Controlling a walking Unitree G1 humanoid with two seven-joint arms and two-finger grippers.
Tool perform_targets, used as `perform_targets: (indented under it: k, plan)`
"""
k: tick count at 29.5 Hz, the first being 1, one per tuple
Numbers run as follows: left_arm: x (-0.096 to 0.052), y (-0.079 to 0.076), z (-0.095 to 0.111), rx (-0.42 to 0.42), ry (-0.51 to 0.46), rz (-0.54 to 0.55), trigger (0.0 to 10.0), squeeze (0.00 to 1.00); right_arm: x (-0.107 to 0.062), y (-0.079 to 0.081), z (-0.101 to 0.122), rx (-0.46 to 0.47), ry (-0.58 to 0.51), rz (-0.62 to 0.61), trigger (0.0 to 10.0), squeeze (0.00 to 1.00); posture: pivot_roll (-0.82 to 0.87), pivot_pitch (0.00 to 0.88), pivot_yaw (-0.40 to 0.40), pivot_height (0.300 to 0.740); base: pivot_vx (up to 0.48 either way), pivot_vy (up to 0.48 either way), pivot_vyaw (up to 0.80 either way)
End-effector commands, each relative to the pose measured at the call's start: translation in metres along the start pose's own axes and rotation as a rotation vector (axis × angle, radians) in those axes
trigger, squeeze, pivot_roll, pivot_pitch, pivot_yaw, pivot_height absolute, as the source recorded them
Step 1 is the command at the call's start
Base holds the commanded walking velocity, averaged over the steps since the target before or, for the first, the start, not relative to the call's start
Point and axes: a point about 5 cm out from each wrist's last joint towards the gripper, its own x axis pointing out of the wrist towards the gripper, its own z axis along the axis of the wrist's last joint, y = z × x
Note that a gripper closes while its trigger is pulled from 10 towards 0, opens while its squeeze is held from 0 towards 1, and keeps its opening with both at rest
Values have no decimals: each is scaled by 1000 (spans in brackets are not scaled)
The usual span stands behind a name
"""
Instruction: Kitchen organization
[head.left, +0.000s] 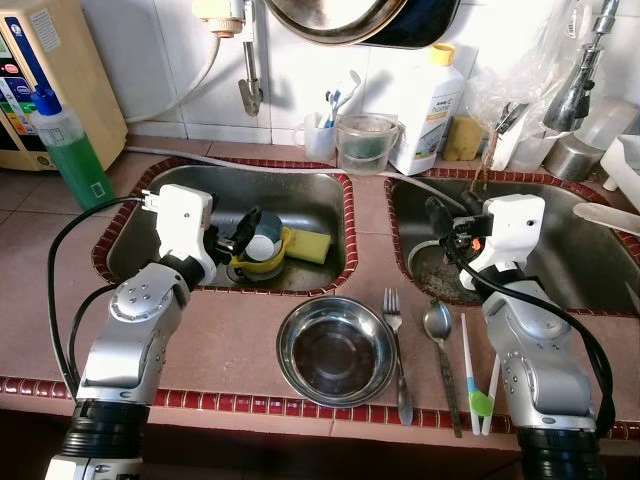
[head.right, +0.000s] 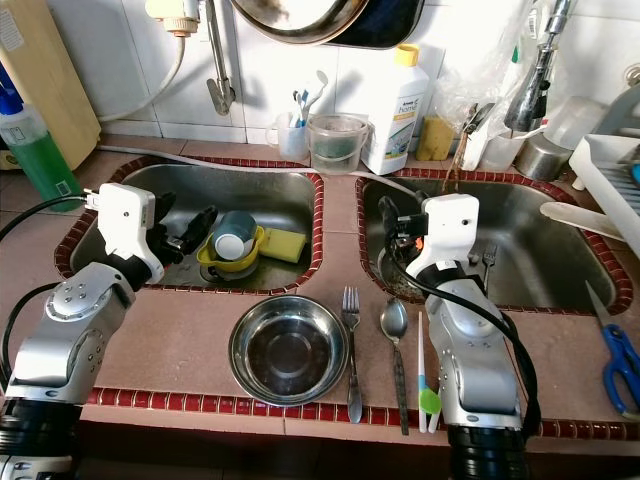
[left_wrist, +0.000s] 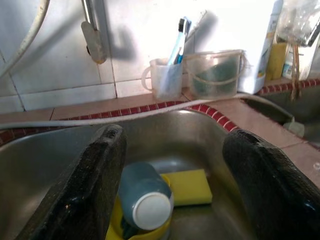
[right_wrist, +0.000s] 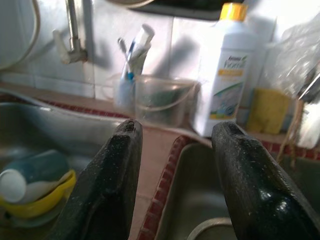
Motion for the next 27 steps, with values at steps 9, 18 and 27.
perform_targets:
  k: [9, 18, 27]
  plan:
    - [-20, -5, -10, 59, 41, -109, 10000, 0, -5, 14, 0, 23, 15, 124, 10000, 0, -29, 36, 15, 740, 0, 0, 0]
    - [-25, -7, -5, 37, 36, -189, 10000, 0, -5, 14, 0, 38, 27, 141, 10000, 0, -27, 46, 16, 740, 0, 0, 0]
    - [-32, -2, -8, 70, 92, -254, 10000, 0, -11, 20, -4, 55, 56, 218, 10000, 0, -23, 53, 19, 740, 0, 0, 0]
